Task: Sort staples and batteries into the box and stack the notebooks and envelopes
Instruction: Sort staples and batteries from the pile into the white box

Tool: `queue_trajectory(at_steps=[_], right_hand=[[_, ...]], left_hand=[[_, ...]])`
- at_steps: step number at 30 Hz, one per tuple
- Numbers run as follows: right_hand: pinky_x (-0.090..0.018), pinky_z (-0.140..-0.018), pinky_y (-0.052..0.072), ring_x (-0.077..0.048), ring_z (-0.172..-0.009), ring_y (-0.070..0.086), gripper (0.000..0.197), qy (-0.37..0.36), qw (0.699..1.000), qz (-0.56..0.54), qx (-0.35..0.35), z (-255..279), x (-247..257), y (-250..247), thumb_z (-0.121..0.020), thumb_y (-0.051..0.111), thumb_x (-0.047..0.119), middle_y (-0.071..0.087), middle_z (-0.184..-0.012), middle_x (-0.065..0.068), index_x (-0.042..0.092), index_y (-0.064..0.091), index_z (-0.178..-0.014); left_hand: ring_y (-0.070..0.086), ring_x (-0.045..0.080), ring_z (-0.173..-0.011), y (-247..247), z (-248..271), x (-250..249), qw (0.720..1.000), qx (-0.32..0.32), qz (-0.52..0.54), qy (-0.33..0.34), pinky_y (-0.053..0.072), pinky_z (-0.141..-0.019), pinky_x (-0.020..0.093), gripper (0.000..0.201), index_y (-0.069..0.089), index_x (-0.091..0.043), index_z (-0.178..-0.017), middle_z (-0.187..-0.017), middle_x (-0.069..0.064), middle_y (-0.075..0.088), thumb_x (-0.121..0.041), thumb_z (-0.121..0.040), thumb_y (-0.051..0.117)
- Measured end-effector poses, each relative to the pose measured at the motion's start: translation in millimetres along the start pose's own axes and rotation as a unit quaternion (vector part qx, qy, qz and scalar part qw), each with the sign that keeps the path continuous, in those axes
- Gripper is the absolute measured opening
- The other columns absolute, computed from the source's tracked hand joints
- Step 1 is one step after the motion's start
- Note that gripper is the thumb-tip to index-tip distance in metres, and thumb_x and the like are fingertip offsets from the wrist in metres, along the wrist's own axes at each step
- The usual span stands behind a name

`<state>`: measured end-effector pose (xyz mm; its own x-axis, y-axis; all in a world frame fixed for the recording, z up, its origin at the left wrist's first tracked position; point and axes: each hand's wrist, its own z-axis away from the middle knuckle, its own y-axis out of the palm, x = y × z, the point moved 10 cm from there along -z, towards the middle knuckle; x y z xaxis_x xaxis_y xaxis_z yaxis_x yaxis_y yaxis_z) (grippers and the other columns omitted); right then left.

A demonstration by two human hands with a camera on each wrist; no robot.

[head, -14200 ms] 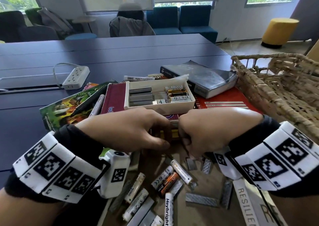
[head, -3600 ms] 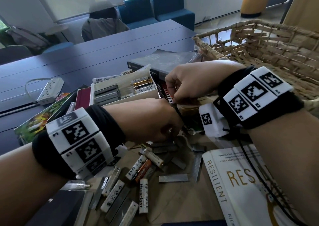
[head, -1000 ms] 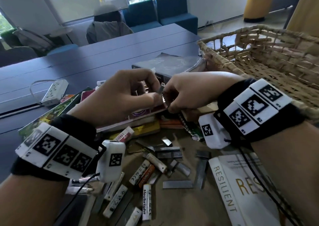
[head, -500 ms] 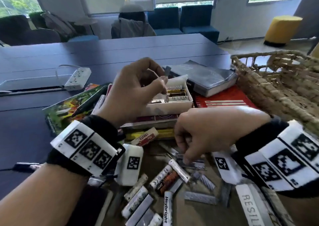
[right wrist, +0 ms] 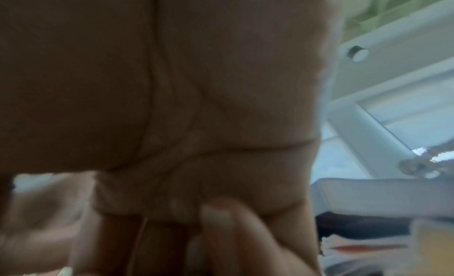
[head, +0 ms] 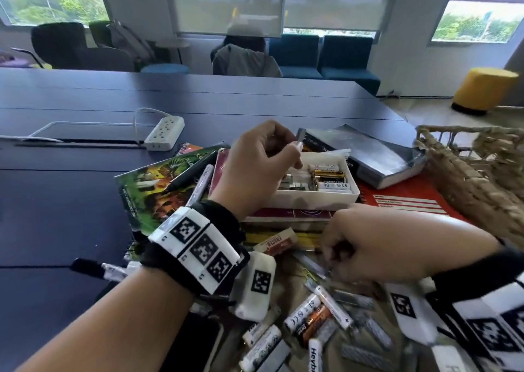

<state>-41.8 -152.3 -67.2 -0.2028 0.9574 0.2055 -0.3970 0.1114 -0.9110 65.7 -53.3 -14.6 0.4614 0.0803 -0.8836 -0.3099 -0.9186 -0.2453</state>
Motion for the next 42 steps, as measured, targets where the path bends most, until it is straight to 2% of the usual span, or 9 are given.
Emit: queue_trajectory(at_steps=[5,9,12,17,21,24,33,38,42], right_hand=[[-0.016,-0.066,0.046,-0.005,-0.075,0.062,0.01,-0.053,0.989,-0.099,-0.091,7.8,5.0,-31.2,-0.085,0.072,0.022,0.067,-0.088,0.012,0.028,0.068,-0.078],[-0.032,-0.061,0.049,-0.012,-0.06,0.057,0.014,-0.08,0.962,-0.234,-0.116,14.3,8.0,-44.2,-0.091,0.073,0.016,0.07,-0.072,0.001,0.02,0.07,-0.078],[-0.038,-0.066,0.052,-0.026,-0.068,0.063,0.011,-0.097,0.955,-0.259,-0.105,7.4,14.9,-42.2,-0.09,0.078,0.019,0.071,-0.076,-0.002,0.02,0.072,-0.081],[-0.038,-0.078,0.056,-0.034,-0.083,0.068,0.018,-0.112,0.94,-0.304,-0.111,-7.6,18.2,-44.8,-0.084,0.084,0.012,0.073,-0.085,-0.006,0.017,0.069,-0.095],[-0.028,-0.073,0.056,-0.027,-0.074,0.071,0.025,-0.137,0.93,-0.326,-0.101,-11.2,20.8,-54.4,-0.087,0.079,0.001,0.073,-0.082,-0.012,0.011,0.064,-0.103],[-0.026,-0.072,0.056,-0.024,-0.073,0.073,0.018,-0.132,0.941,-0.3,-0.085,-14.1,20.1,-53.0,-0.087,0.079,0.005,0.073,-0.084,-0.011,0.015,0.07,-0.098],[-0.02,-0.058,0.05,-0.002,-0.062,0.064,0.014,-0.074,0.992,-0.071,0.07,-21.8,28.8,2.0,-0.081,0.082,0.032,0.071,-0.076,0.011,0.029,0.071,-0.089],[-0.015,-0.052,0.04,0.007,-0.06,0.054,0.017,-0.068,0.997,0.001,0.049,-26.5,32.0,11.3,-0.081,0.08,0.034,0.06,-0.065,0.022,0.026,0.065,-0.08],[-0.017,-0.054,0.041,-0.002,-0.067,0.057,0.017,-0.08,0.997,-0.001,0.014,-19.7,33.3,-5.7,-0.08,0.077,0.036,0.062,-0.073,0.017,0.027,0.064,-0.08]], left_hand=[[0.058,0.013,-0.059,-3.7,-2.9,5.1,1.0,-0.021,0.017,0.001,0.053,-0.06,0.04,0.006,0.064,-0.011,-0.094,-0.076,0.003,0.075,-0.016,-0.098,0.062],[0.06,0.01,-0.061,-8.2,-1.6,5.0,0.999,-0.042,0.022,0.009,0.052,-0.061,0.034,0.007,0.063,-0.011,-0.098,-0.079,0.003,0.075,-0.018,-0.099,0.061],[0.063,0.018,-0.065,-7.6,0.1,4.4,0.999,-0.042,0.01,0.01,0.056,-0.066,0.044,0.007,0.063,-0.014,-0.097,-0.079,0.001,0.075,-0.02,-0.099,0.062],[0.063,0.021,-0.065,-7.9,-0.4,6.6,0.999,-0.046,0.017,0.013,0.055,-0.068,0.047,0.009,0.063,-0.017,-0.093,-0.077,-0.001,0.075,-0.025,-0.096,0.062],[0.063,0.015,-0.066,-7.9,-1.7,9.2,0.999,-0.05,0.005,0.01,0.051,-0.066,0.037,0.008,0.064,-0.017,-0.092,-0.076,-0.004,0.074,-0.024,-0.096,0.064],[0.067,0.024,-0.071,-5.0,-1.8,10.6,0.999,-0.04,0.011,0.008,0.053,-0.069,0.042,0.009,0.063,-0.018,-0.092,-0.075,-0.003,0.075,-0.026,-0.095,0.063],[0.058,0.012,-0.061,-2.3,-3.2,9.1,1.0,-0.02,0.002,0.011,0.05,-0.061,0.038,0.007,0.064,-0.014,-0.094,-0.076,0.0,0.076,-0.02,-0.098,0.063],[0.058,0.011,-0.061,-3.7,-2.7,11.2,1.0,-0.019,0.024,0.002,0.049,-0.06,0.034,0.005,0.064,-0.017,-0.093,-0.076,0.002,0.075,-0.017,-0.098,0.063],[0.065,0.009,-0.07,-8.3,-2.7,6.9,0.999,-0.014,0.052,0.001,0.05,-0.065,0.022,0.005,0.068,-0.01,-0.099,-0.08,0.003,0.075,-0.014,-0.098,0.065]])
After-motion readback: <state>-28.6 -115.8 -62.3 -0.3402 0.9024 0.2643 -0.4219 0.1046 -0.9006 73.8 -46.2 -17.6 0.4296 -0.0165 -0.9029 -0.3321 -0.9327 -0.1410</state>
